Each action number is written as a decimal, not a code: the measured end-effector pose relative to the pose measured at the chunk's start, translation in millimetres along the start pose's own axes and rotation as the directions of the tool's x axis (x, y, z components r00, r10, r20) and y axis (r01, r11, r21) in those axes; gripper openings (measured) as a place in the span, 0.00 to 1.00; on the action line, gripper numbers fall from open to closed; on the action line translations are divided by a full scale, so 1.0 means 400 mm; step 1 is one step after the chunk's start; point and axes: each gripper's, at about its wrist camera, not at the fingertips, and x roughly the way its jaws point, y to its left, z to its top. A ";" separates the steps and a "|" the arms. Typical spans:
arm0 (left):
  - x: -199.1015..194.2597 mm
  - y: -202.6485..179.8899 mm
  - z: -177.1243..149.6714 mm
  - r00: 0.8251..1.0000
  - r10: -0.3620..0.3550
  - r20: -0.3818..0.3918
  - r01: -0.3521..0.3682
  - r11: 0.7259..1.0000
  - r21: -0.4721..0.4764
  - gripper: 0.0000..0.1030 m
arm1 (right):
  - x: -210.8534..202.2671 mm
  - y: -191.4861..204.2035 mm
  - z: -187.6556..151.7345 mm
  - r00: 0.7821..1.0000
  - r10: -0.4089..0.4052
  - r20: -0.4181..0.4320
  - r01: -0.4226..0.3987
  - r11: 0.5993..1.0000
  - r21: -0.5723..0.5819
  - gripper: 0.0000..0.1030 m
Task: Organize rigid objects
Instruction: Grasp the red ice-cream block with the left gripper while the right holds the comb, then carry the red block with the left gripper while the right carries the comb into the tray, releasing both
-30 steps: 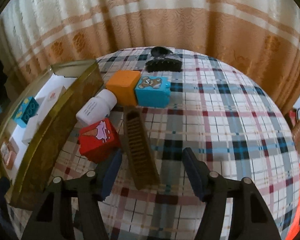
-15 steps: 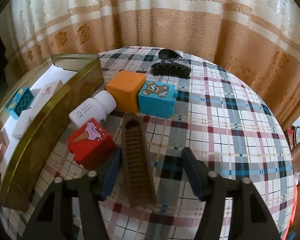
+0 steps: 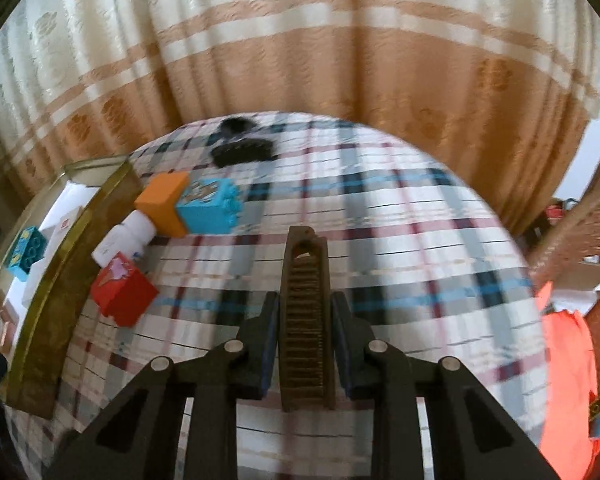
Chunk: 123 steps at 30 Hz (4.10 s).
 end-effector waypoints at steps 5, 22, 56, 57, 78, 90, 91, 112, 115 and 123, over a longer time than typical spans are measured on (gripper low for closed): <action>0.028 -0.036 0.059 1.000 0.015 0.020 -0.016 1.000 0.020 0.99 | -0.029 -0.051 -0.011 0.999 -0.022 0.039 0.019 0.997 0.069 0.27; 0.269 -0.085 0.122 0.979 0.082 -0.184 -0.087 0.996 -0.018 0.97 | -0.019 -0.069 -0.029 0.999 0.046 0.022 -0.048 0.990 0.130 0.27; 0.156 0.002 0.057 0.930 -0.365 -0.050 0.351 0.918 -0.185 0.30 | -0.010 -0.097 -0.031 0.999 0.044 0.004 -0.044 0.983 0.176 0.27; 0.151 0.003 0.055 0.926 -0.374 -0.048 0.359 0.915 -0.186 0.30 | -0.011 -0.097 -0.031 0.999 0.044 0.004 -0.044 0.983 0.177 0.27; 0.084 0.016 0.044 0.915 -0.404 0.006 0.399 0.900 -0.174 0.30 | -0.026 -0.096 -0.032 0.999 0.028 0.039 -0.034 0.983 0.181 0.27; 0.017 0.060 0.041 0.917 -0.396 0.051 0.398 0.900 -0.178 0.30 | -0.064 -0.072 -0.028 0.994 -0.033 0.106 0.019 0.991 0.135 0.27; 0.010 0.063 0.040 0.918 -0.394 0.054 0.397 0.901 -0.175 0.30 | -0.067 -0.069 -0.028 0.993 -0.041 0.110 0.026 0.991 0.130 0.27; -0.099 0.187 0.022 0.937 -0.329 0.114 0.344 0.927 -0.149 0.30 | -0.167 0.134 -0.101 0.988 0.127 0.082 -0.133 0.989 0.068 0.27; -0.107 0.213 0.026 0.941 -0.312 0.128 0.330 0.930 -0.159 0.30 | -0.180 0.170 -0.097 0.984 0.154 0.084 -0.158 0.986 0.044 0.27; -0.107 0.287 0.019 0.951 -0.272 0.144 0.297 0.933 -0.201 0.30 | -0.201 0.283 -0.101 0.971 0.229 0.067 -0.227 0.973 -0.036 0.27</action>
